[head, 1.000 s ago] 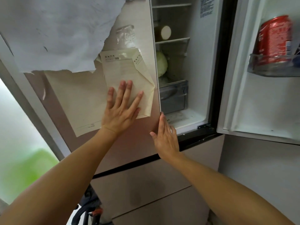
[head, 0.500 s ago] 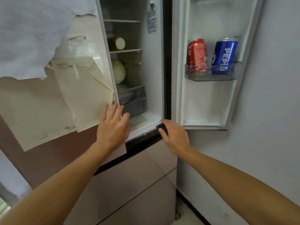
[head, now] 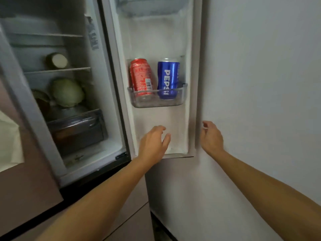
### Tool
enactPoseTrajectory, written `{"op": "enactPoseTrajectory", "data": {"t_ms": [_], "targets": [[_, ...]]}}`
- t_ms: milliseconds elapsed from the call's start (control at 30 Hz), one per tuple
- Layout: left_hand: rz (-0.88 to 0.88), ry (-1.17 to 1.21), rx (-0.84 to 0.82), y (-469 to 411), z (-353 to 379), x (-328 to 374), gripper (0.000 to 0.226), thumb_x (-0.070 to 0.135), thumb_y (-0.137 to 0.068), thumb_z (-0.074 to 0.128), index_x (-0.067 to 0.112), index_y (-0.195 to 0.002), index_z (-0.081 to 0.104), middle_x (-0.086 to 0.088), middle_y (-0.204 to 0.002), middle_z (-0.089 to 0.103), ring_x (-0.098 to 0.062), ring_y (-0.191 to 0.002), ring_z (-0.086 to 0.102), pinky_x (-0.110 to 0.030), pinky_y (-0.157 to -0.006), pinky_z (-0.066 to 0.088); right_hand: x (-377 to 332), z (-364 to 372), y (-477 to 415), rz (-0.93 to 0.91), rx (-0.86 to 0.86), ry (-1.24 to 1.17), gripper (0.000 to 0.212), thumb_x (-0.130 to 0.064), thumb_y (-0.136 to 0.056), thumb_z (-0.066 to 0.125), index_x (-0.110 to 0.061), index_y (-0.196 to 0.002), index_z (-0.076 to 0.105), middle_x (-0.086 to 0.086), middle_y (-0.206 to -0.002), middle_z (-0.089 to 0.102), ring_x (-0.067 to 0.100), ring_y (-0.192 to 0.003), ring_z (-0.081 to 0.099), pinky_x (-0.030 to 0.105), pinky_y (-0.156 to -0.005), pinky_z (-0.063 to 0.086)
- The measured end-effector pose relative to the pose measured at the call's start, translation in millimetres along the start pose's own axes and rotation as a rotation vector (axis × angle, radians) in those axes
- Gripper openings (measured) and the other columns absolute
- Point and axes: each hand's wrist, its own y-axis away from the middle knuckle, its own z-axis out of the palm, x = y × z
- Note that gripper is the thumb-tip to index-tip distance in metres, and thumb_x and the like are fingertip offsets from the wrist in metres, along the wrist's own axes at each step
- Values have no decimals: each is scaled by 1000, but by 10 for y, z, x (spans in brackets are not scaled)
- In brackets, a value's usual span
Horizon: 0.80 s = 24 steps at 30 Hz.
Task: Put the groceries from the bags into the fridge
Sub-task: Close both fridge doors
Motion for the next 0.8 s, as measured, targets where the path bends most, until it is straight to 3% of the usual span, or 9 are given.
{"op": "enactPoseTrajectory", "data": {"t_ms": [100, 233, 333, 533, 600, 700, 800], "targets": [[-66, 101, 7, -439, 280, 343, 46, 45, -99, 40, 16, -134, 47, -6, -125, 59, -23, -107, 60, -38, -89, 50, 239, 85, -274, 37, -141, 24, 38, -10, -96, 41, -10, -131, 54, 14, -126, 62, 34, -113, 58, 37, -96, 46], [-75, 21, 18, -791, 517, 611, 36, 44, -99, 41, 11, -112, 50, -5, -90, 62, -22, -81, 62, -34, -70, 52, 478, 202, -442, 17, -373, 39, 44, -8, -93, 40, -17, -134, 53, 10, -131, 60, 32, -116, 56, 40, -100, 45], [-85, -56, 73, -857, 578, 656, 27, 33, -99, 45, 8, -105, 51, -7, -80, 58, -23, -73, 60, -37, -69, 54, 543, 260, -460, 0, -467, -53, 47, -9, -89, 40, -27, -129, 56, 3, -122, 65, 28, -108, 61, 44, -93, 51], [-99, 5, 37, -696, 451, 672, 22, 29, -99, 46, 8, -102, 52, -10, -84, 62, -23, -76, 60, -43, -75, 55, 642, 263, -455, 62, -436, -198, 39, -15, -90, 39, -28, -119, 62, 2, -109, 69, 25, -96, 65, 49, -80, 56], [-118, 55, 3, -541, 316, 656, 23, 30, -99, 47, 10, -109, 52, -6, -92, 64, -17, -78, 60, -32, -74, 55, 622, 249, -440, 112, -416, -236, 29, -26, -93, 41, -28, -109, 65, 2, -100, 71, 24, -90, 67, 50, -77, 57], [-139, 121, -19, -248, 73, 597, 26, 31, -99, 47, 14, -118, 50, 3, -96, 59, -5, -75, 54, -11, -65, 43, 373, 220, -303, 212, -411, -379, 26, -34, -100, 41, -25, -93, 64, 8, -96, 70, 25, -87, 67, 52, -78, 57], [-156, 140, 3, 63, -192, 484, 26, 33, -99, 46, 15, -117, 50, -1, -98, 62, -8, -79, 58, -17, -68, 48, 87, 249, -57, 285, -429, -512, 34, -26, -104, 34, -11, -119, 61, 16, -117, 63, 30, -101, 60, 50, -92, 52]]}}
